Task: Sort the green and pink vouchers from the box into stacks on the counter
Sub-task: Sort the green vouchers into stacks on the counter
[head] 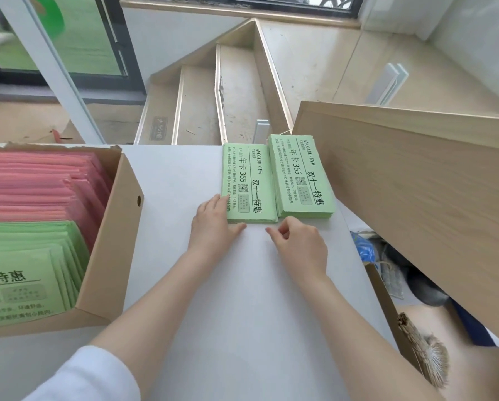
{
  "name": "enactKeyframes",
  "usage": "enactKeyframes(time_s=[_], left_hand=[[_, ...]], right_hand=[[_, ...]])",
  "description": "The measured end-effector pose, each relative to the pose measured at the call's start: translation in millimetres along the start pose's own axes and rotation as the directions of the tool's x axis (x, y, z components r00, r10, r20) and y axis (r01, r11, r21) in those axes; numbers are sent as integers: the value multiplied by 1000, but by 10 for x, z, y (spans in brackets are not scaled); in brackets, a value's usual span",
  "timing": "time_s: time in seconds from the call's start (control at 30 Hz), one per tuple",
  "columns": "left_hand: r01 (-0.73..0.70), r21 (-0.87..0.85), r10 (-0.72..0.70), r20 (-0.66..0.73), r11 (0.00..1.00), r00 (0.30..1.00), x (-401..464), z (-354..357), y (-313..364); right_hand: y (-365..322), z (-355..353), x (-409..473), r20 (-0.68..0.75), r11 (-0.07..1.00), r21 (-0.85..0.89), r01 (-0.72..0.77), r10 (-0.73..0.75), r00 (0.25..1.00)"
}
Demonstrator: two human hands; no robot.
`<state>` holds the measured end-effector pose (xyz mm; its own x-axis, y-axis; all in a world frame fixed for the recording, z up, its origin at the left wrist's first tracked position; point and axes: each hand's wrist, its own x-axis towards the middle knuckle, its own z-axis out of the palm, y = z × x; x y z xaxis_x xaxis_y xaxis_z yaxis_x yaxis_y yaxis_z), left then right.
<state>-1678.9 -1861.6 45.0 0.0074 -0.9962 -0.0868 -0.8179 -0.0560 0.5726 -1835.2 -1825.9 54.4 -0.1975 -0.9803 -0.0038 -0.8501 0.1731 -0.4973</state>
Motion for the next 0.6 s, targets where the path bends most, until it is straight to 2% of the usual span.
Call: enactKeyframes(time_s=[0.1,0.23,0.33,0.4,0.5,0.6], left_hand=[[-39,-127,34,-42,991,999,-259,-236,24],[-220,-210,188,-161,953,969,-712,-855,12],[-352,-156,308,-251,923,918,-1011,-1342,-132],[-393,-117,355,-256,912,899,-1122,-1638,-351],[-377,-45,357,-235,925,904,-1226,-2018,-848],[-381,11,378,-162,924,912,-1297,-2376,-1461]], right_hand=[[-227,-102,-34,-45,990,81,113,-110,993],[-738,-181,-137,-71,916,276,289,-281,957],[-1216,-169,-335,-35,831,367,417,-435,900],[-1545,-121,-498,13,787,383,483,-528,849],[-1955,23,-732,54,738,438,513,-591,805],[-2283,231,-944,52,725,392,566,-632,774]])
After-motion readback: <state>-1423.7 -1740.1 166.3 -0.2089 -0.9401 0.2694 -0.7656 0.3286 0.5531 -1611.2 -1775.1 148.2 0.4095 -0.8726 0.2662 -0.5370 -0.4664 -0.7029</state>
